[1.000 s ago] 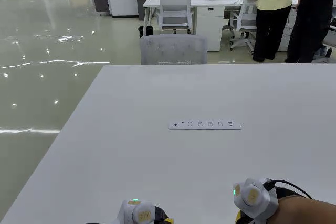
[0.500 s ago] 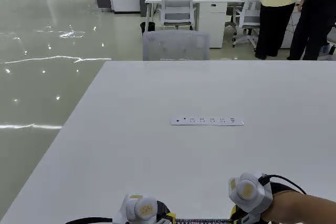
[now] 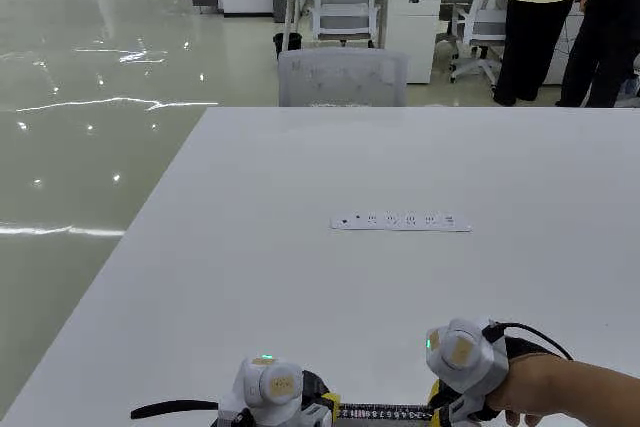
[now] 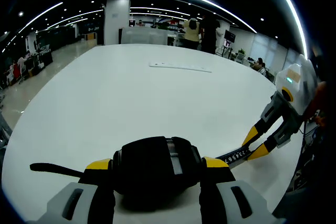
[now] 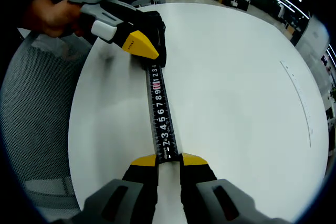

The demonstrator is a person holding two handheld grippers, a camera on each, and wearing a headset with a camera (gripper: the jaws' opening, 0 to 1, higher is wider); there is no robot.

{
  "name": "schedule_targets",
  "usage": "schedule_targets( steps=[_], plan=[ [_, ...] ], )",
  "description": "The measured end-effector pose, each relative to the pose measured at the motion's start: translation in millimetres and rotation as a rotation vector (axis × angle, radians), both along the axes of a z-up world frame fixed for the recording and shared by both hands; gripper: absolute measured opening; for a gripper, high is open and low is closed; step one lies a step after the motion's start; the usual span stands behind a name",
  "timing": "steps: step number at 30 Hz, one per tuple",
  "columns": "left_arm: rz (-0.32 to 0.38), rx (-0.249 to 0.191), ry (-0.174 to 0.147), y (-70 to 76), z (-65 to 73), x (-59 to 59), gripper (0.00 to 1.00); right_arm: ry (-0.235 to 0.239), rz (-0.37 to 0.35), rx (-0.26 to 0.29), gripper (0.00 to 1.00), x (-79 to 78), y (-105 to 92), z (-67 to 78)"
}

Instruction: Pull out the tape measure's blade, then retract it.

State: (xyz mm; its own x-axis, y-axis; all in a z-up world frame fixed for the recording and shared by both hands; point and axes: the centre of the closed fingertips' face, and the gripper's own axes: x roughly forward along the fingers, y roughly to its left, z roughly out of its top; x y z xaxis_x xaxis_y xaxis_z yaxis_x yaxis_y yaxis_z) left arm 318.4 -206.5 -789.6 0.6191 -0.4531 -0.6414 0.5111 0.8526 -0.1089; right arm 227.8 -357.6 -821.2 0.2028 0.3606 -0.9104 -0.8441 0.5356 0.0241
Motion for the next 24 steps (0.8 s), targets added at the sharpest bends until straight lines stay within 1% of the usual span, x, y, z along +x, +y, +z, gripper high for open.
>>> schedule_targets(
  steps=[7, 11, 14, 19, 24],
  plan=[
    [-0.006, -0.009, 0.004, 0.5, 0.4, -0.4, 0.62, -0.002, 0.002, 0.009, 0.13, 3.1, 4.6, -0.4],
    [-0.014, -0.014, 0.01, 1.2, 0.1, -0.6, 0.61, -0.006, 0.014, 0.015, 0.13, 3.4, 9.5, 0.3],
    [-0.024, -0.019, 0.015, 1.4, 0.1, -1.5, 0.61, -0.007, 0.015, 0.04, 0.13, 6.2, 18.7, 1.0],
    [-0.024, -0.018, 0.017, 1.2, -0.1, -2.0, 0.61, -0.018, 0.038, 0.048, 0.13, 10.7, 32.7, 0.7],
    [-0.023, -0.018, 0.019, 1.3, -0.4, -1.8, 0.61, -0.018, 0.037, 0.055, 0.13, 14.2, 34.8, 0.7]
  ],
)
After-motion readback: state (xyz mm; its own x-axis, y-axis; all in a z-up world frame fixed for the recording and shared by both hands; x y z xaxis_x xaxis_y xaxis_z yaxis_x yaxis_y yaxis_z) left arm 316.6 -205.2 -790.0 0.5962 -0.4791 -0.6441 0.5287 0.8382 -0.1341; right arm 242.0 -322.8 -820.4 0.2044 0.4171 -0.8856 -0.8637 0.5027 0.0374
